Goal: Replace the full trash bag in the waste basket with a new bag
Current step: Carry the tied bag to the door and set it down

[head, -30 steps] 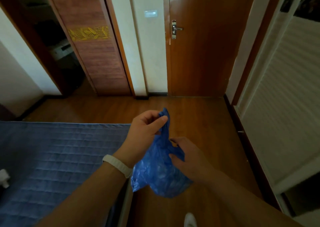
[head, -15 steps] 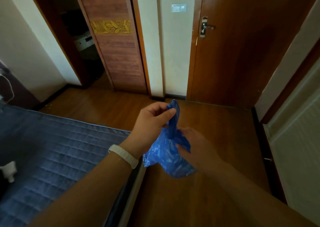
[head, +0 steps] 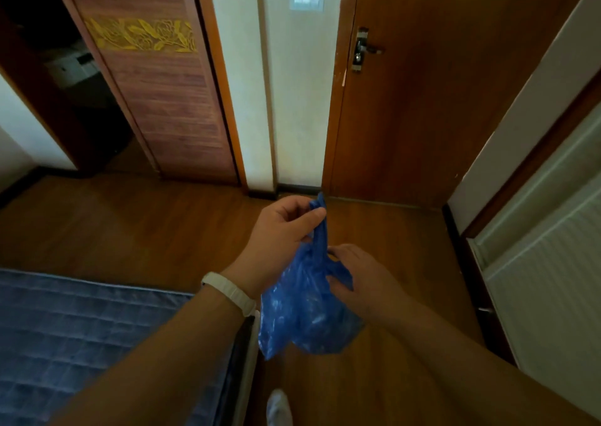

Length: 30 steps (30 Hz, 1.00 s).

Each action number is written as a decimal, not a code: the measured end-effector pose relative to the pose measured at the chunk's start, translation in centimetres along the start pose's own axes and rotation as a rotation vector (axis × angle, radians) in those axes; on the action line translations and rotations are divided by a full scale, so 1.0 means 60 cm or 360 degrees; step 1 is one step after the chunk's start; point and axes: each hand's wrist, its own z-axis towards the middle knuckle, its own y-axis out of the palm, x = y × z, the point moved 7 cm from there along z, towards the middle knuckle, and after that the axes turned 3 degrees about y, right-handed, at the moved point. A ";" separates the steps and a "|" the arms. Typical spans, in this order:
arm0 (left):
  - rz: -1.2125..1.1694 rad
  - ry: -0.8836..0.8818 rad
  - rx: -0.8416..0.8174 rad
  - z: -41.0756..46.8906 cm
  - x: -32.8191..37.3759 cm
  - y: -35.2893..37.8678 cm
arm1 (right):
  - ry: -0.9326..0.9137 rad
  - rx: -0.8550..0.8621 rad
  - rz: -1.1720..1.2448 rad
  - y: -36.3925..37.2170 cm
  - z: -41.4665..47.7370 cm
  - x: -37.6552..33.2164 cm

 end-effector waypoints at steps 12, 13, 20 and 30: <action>-0.0055 0.0003 -0.0098 0.263 0.015 -0.100 | 0.0081 0.0104 0.0063 -0.012 0.272 0.017; -0.0060 -0.0013 -0.0097 0.285 0.008 -0.104 | 0.0098 0.0114 0.0079 -0.012 0.291 0.026; 0.0013 -0.0096 -0.0036 0.439 -0.038 -0.118 | 0.0114 0.0057 0.0298 0.013 0.428 0.112; 0.0079 -0.0168 0.0145 0.686 -0.058 -0.114 | 0.0060 -0.0059 0.0413 -0.011 0.673 0.250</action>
